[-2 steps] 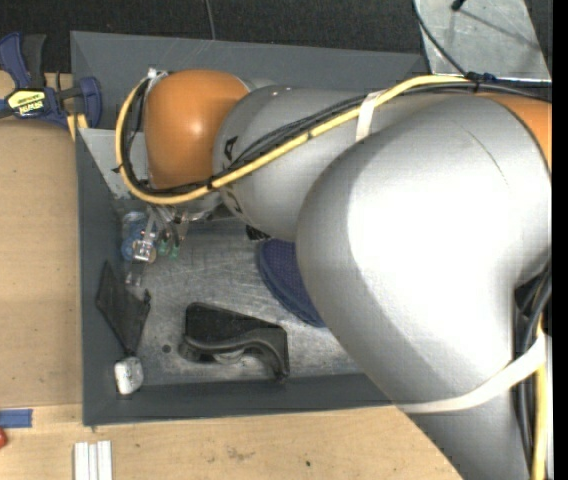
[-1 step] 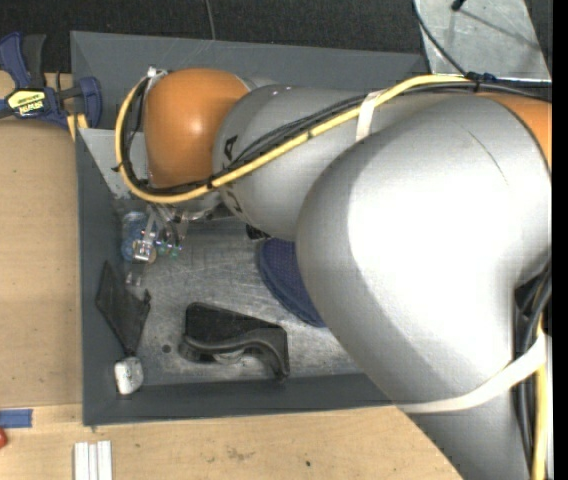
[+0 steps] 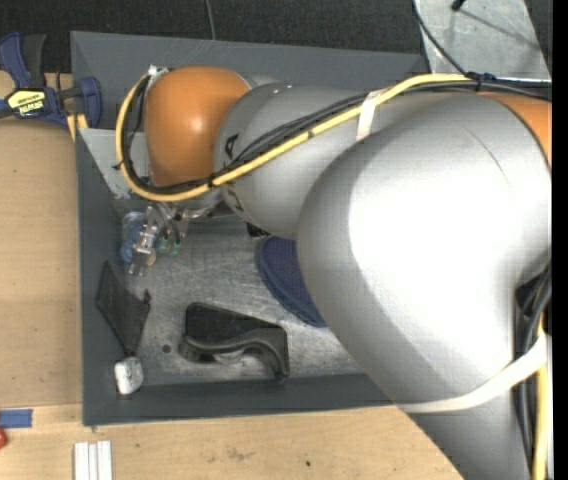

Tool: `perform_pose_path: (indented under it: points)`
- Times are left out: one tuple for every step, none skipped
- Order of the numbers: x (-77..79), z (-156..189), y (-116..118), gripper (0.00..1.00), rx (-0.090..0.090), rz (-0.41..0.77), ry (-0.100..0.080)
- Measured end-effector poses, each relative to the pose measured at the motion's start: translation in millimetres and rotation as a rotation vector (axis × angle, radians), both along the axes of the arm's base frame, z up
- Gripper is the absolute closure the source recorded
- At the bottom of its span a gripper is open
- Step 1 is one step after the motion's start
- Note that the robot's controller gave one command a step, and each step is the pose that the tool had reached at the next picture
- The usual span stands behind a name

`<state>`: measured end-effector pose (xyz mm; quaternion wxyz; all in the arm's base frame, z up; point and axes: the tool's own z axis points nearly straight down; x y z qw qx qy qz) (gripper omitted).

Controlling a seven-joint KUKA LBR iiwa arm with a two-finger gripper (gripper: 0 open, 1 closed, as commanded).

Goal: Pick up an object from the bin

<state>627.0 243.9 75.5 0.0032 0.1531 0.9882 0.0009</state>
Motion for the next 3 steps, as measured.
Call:
perform_pose_path:
  points:
    - [1.5,26.0,0.3,1.0,0.002,0.001,0.0]
    - [3.4,67.5,0.1,1.0,0.002,0.001,-0.001]
    - [4.8,93.4,0.1,1.0,0.002,0.002,0.0]
